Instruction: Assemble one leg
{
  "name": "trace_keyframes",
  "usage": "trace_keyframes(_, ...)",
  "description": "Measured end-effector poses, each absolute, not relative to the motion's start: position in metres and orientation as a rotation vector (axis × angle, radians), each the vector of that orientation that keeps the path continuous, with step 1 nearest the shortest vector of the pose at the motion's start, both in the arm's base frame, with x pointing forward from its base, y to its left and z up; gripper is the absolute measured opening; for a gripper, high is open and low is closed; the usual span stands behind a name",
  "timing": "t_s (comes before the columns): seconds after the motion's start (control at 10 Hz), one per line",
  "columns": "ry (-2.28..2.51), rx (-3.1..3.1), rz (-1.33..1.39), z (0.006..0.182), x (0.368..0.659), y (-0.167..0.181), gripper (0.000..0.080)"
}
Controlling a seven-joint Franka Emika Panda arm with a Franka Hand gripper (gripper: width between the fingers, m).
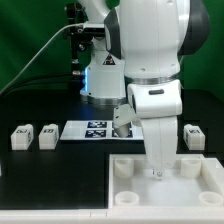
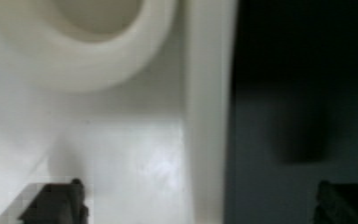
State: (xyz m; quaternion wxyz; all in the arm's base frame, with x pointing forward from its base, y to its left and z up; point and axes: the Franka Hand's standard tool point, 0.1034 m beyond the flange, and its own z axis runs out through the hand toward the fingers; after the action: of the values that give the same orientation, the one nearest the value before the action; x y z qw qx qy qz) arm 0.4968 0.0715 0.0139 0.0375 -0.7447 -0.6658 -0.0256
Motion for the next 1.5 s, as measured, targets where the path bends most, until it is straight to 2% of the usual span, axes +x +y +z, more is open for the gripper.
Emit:
trace_keyframes(0.1, -1.989, -2.344, -0.092, 0.023, 0.494, 0.078, 0.0648)
trace_keyframes(0.3, -1.628, -2.607, -0.09, 0.032, 0.487, 0.094, 0.0648)
trace_keyframes(0.6, -1.126, -2.854, -0.089, 0.055, 0.482, 0.119, 0.0648)
trace_keyframes(1.0, -0.564, -2.987, -0.053, 0.053, 0.476, 0.128, 0.0648)
trace_keyframes(1.1, -0.345, -3.017, -0.011, 0.048, 0.462, 0.149, 0.0648)
trace_keyframes(1.3, -0.02, -3.024, 0.012, 0.05, 0.449, 0.172, 0.0648)
trace_keyframes(1.4, -0.046, -3.022, -0.032, 0.052, 0.439, 0.176, 0.0648)
trace_keyframes(1.5, -0.078, -3.032, 0.037, 0.049, 0.434, 0.172, 0.0648)
